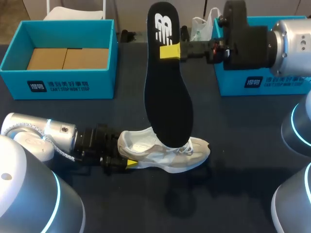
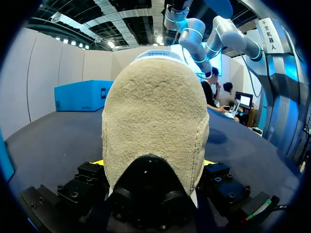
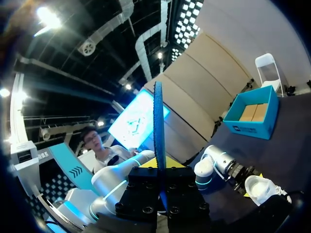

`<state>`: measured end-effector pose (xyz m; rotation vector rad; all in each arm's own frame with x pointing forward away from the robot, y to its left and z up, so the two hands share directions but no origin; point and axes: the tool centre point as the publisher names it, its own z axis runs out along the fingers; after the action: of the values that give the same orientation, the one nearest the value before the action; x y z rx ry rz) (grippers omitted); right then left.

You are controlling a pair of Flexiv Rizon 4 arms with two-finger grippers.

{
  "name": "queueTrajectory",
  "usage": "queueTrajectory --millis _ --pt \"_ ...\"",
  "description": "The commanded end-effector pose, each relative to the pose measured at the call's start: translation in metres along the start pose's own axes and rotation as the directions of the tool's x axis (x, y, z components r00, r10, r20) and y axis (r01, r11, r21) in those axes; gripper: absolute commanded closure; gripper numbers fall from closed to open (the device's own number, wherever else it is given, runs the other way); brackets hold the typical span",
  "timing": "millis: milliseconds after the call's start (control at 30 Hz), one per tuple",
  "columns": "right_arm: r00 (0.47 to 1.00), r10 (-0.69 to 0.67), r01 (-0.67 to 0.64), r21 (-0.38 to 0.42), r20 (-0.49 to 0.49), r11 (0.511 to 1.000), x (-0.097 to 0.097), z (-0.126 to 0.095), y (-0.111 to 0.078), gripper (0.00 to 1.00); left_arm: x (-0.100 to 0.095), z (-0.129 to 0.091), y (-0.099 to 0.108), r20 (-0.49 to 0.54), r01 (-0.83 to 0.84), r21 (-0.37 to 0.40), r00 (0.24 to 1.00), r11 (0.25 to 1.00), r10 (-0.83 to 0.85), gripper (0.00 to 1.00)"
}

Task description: Take the shoe out of the shoebox, open the shoe tongue, remove and reinsert the insole, then place the shoe into the shoebox

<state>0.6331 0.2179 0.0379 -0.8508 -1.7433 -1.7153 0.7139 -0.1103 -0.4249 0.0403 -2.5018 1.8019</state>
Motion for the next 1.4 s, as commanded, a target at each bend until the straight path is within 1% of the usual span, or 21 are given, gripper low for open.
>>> queueTrajectory --millis 33,167,200,233,267,300,500,733,1067,1300,1400 --pt "1.0 0.001 -0.001 -0.003 0.003 1.0 0.0 0.003 -0.001 1.0 -0.002 0.002 0.003 0.0 0.0 0.0 1.0 1.0 0.0 1.0" --pt "1.0 0.001 -0.001 -0.003 0.003 1.0 0.0 0.003 -0.001 1.0 -0.002 0.002 0.003 0.0 0.0 0.0 1.0 1.0 0.0 1.0" --pt "1.0 0.001 -0.001 -0.003 0.003 1.0 0.0 0.003 -0.001 1.0 -0.001 0.0 0.003 -0.007 0.002 0.001 1.0 1.0 -0.002 0.82" --pt "1.0 0.001 -0.001 -0.003 0.003 1.0 0.0 0.003 -0.001 1.0 0.0 -0.001 0.004 -0.015 0.003 -0.001 1.0 1.0 -0.003 0.58" --pt "1.0 0.001 -0.001 -0.003 0.003 1.0 0.0 0.003 -0.001 1.0 0.001 -0.002 0.004 -0.013 0.0 -0.005 1.0 1.0 0.0 0.22" --pt "1.0 0.001 -0.001 -0.003 0.003 1.0 0.0 0.003 -0.001 1.0 0.001 -0.003 0.005 -0.012 -0.001 -0.005 1.0 1.0 0.001 0.0" --pt "1.0 0.001 -0.001 -0.003 0.003 1.0 0.0 0.003 -0.001 1.0 0.002 -0.008 0.006 -0.018 0.007 -0.003 1.0 1.0 -0.007 0.0" --pt "1.0 0.001 -0.001 -0.003 0.003 1.0 0.0 0.003 -0.001 1.0 0.004 -0.015 0.004 -0.006 -0.008 -0.037 1.0 0.999 0.008 0.0" --pt "1.0 0.001 -0.001 -0.003 0.003 1.0 0.0 0.003 -0.001 1.0 0.002 -0.027 -0.008 0.002 -0.026 -0.062 1.0 0.998 0.026 0.0" --pt "1.0 0.001 -0.001 -0.003 0.003 1.0 0.0 0.003 -0.001 1.0 0.0 -0.03 -0.011 0.006 -0.015 -0.113 1.0 0.993 0.016 0.0" --pt "1.0 0.001 -0.001 -0.003 0.003 1.0 0.0 0.003 -0.001 1.0 -0.002 -0.035 -0.015 0.008 -0.018 -0.162 1.0 0.987 0.019 0.0"
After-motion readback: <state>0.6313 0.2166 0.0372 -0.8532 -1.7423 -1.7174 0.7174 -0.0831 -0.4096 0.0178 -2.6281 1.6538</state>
